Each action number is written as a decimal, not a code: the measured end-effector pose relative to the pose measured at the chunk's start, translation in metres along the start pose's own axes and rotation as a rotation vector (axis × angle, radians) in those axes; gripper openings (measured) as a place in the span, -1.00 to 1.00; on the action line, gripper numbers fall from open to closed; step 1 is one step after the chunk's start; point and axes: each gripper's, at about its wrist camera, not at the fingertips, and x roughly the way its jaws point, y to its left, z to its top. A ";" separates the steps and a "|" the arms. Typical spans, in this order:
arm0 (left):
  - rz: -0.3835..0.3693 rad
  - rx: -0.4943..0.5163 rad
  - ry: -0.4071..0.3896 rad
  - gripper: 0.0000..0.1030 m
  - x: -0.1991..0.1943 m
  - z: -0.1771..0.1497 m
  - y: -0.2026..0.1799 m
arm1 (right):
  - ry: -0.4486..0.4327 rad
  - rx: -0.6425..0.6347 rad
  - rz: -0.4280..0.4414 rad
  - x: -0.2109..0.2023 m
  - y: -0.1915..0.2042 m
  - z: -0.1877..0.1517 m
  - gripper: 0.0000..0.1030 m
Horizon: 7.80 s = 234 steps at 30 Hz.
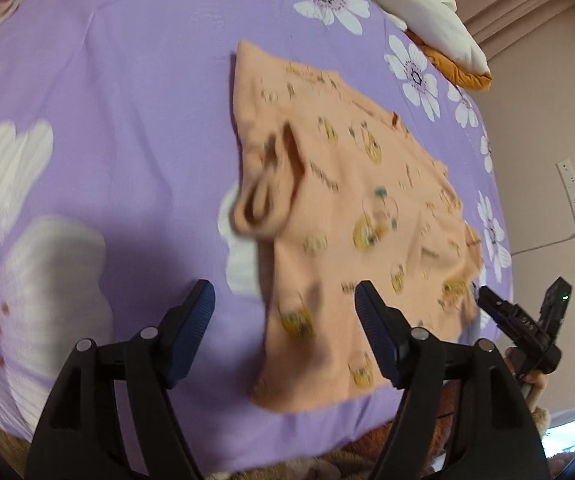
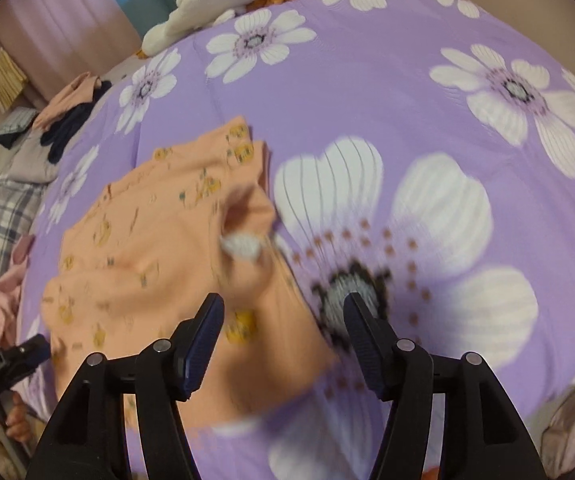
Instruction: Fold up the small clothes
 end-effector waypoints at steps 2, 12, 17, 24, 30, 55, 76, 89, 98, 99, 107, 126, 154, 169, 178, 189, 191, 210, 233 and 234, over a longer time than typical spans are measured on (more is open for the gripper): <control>-0.053 -0.011 0.026 0.39 0.006 -0.008 -0.001 | 0.000 0.005 0.010 0.000 -0.002 -0.004 0.20; -0.056 -0.012 0.078 -0.78 0.028 -0.021 -0.016 | 0.031 -0.047 0.103 0.024 0.016 -0.017 -0.74; -0.060 -0.001 0.092 -0.89 0.019 -0.027 -0.023 | -0.001 -0.034 0.155 0.009 0.021 -0.020 -0.81; -0.142 0.124 0.016 -0.91 -0.036 -0.035 -0.063 | -0.178 -0.023 0.284 -0.067 0.025 -0.017 -0.82; -0.226 0.174 -0.056 -0.93 -0.087 -0.040 -0.080 | -0.304 -0.041 0.374 -0.125 0.036 -0.022 -0.82; -0.143 0.071 -0.093 -0.93 -0.123 -0.063 -0.043 | -0.311 -0.048 0.309 -0.144 0.046 -0.051 -0.82; -0.070 -0.091 -0.033 -0.92 -0.003 0.112 -0.004 | -0.110 0.032 0.166 0.034 0.076 0.105 -0.82; 0.000 -0.149 0.005 -0.91 0.059 0.166 0.021 | 0.004 0.042 0.042 0.113 0.085 0.137 -0.82; -0.027 -0.137 -0.048 0.08 0.032 0.165 0.014 | -0.047 -0.004 0.036 0.093 0.086 0.140 -0.51; -0.006 -0.126 -0.080 0.21 0.026 0.165 0.010 | -0.071 -0.005 0.031 0.084 0.085 0.139 -0.31; 0.020 0.004 -0.129 -0.20 -0.020 0.130 -0.017 | -0.115 -0.035 0.090 0.052 0.089 0.116 -0.22; -0.004 -0.024 -0.027 -0.58 0.060 0.146 -0.015 | 0.012 -0.180 0.079 0.124 0.135 0.124 -0.42; 0.188 -0.061 -0.045 -0.10 0.057 0.152 0.017 | 0.006 -0.093 0.018 0.115 0.085 0.155 -0.12; 0.219 -0.069 -0.063 -0.15 0.054 0.144 0.018 | -0.028 -0.173 -0.112 0.118 0.084 0.163 -0.91; 0.169 -0.102 -0.027 0.21 0.017 0.093 0.023 | -0.062 -0.061 -0.016 0.044 0.049 0.100 -0.07; 0.004 -0.129 0.039 0.01 0.008 0.027 0.023 | 0.063 -0.003 0.141 0.032 0.036 0.015 -0.13; 0.012 -0.095 0.034 -0.53 0.013 0.025 0.019 | 0.070 -0.015 0.121 0.039 0.039 0.012 -0.64; 0.094 -0.068 0.025 -0.65 0.018 0.024 0.017 | 0.029 -0.029 -0.018 0.043 0.026 0.007 -0.89; 0.104 -0.087 -0.010 0.12 0.013 0.034 0.010 | -0.008 0.279 0.443 0.060 0.002 0.010 0.10; 0.106 -0.084 -0.012 0.12 0.014 0.034 0.009 | -0.017 0.285 0.447 0.066 0.004 0.016 0.10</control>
